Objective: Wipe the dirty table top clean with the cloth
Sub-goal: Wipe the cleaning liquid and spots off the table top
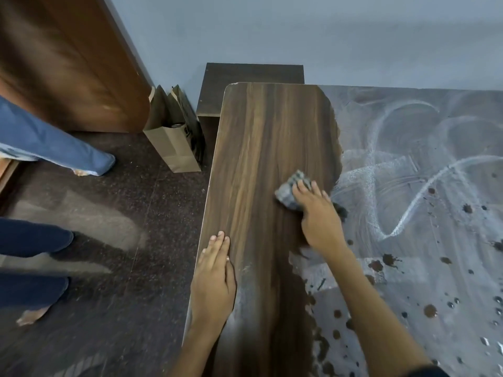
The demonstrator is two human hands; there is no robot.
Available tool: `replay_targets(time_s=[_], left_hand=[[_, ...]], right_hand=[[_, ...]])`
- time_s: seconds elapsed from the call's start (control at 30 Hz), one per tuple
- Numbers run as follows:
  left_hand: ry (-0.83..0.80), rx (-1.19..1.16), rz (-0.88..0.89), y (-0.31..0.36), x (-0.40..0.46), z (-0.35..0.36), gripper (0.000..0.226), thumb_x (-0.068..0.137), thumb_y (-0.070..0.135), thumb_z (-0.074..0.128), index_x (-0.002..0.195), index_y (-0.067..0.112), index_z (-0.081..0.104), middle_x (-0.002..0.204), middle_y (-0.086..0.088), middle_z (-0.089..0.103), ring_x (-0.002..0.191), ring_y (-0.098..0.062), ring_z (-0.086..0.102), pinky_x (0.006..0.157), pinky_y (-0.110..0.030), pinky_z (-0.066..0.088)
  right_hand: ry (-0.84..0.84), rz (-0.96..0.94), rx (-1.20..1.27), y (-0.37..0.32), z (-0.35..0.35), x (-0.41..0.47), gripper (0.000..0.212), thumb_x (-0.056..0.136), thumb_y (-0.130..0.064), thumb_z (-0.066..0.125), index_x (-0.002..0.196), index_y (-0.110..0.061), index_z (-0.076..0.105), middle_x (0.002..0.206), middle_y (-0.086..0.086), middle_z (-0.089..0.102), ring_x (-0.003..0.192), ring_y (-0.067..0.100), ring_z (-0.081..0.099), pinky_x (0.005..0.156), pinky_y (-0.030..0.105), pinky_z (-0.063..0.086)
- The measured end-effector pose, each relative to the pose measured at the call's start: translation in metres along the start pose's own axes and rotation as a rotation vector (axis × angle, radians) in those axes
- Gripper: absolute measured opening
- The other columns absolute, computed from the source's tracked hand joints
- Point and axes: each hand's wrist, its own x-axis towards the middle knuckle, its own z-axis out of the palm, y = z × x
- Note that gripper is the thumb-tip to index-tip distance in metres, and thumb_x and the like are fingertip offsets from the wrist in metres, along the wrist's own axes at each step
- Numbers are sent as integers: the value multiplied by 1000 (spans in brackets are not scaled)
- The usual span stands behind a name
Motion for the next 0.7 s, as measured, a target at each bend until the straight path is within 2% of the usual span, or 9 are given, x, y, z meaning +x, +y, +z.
replay_targets(time_s=[0.1, 0.17, 0.23, 0.3, 0.4, 0.47, 0.57, 0.63, 0.7], left_hand=[[-11, 7, -6, 1, -8, -2, 47, 94, 25, 26, 134, 11, 47, 142, 5, 41, 136, -3, 25, 112, -21, 16], [-18, 3, -2, 2, -14, -3, 46, 94, 23, 27, 134, 10, 46, 143, 5, 39, 136, -4, 24, 113, -17, 12], [-24, -10, -1, 2, -19, -5, 45, 94, 21, 30, 136, 10, 43, 142, 8, 35, 137, -5, 24, 113, -20, 14], [-28, -15, 4, 1, -26, -6, 44, 94, 17, 34, 136, 9, 43, 143, 7, 34, 137, -6, 23, 113, -22, 17], [-21, -26, 5, 0, -36, -7, 40, 96, 11, 40, 136, 9, 43, 144, 2, 39, 137, -6, 24, 113, -22, 18], [-10, -31, -5, -1, -43, -8, 40, 95, 9, 43, 135, 9, 44, 143, 0, 41, 136, -6, 25, 113, -24, 19], [3, -13, -13, -1, -51, -9, 40, 95, 14, 38, 134, 9, 45, 142, 0, 43, 135, -5, 27, 112, -23, 20], [1, -2, -14, -1, -57, -9, 42, 94, 16, 36, 134, 9, 46, 142, -1, 44, 134, -6, 27, 112, -22, 19], [-9, 2, -5, -1, -62, -9, 43, 93, 16, 37, 135, 7, 45, 142, -2, 43, 135, -7, 28, 112, -18, 15]], right_hand=[[-4, 1, 30, -26, 11, 22, 66, 84, 11, 39, 144, -13, 29, 154, 2, 24, 144, 23, 12, 116, 30, 3], [-78, -124, 60, -47, 23, 2, 69, 84, 14, 38, 146, -14, 25, 155, 0, 20, 145, 20, 9, 115, 27, -3], [-163, -294, 61, -55, 31, -40, 70, 84, 13, 40, 146, -15, 24, 155, -2, 20, 145, 20, 6, 111, 25, -10], [-187, -380, 60, -43, 32, -84, 72, 81, 13, 43, 144, -17, 29, 153, -5, 24, 144, 18, 5, 110, 28, -15], [-164, -283, 34, -11, 21, -111, 79, 73, 19, 47, 142, -18, 35, 149, -5, 31, 141, 16, 12, 114, 30, -6], [-112, -149, 17, 2, 12, -95, 73, 78, 18, 42, 142, -16, 33, 150, -4, 30, 143, 18, 13, 114, 26, -2], [5, -16, -13, -9, 12, -57, 66, 85, 11, 39, 145, -14, 29, 154, 0, 25, 145, 22, 11, 115, 28, 2], [8, -17, 2, -34, 18, -52, 69, 84, 12, 38, 146, -15, 25, 155, 0, 21, 145, 21, 9, 115, 27, -2], [-88, -138, 29, -53, 30, -73, 72, 84, 14, 37, 147, -18, 20, 156, -2, 16, 145, 19, 6, 112, 26, -6]])
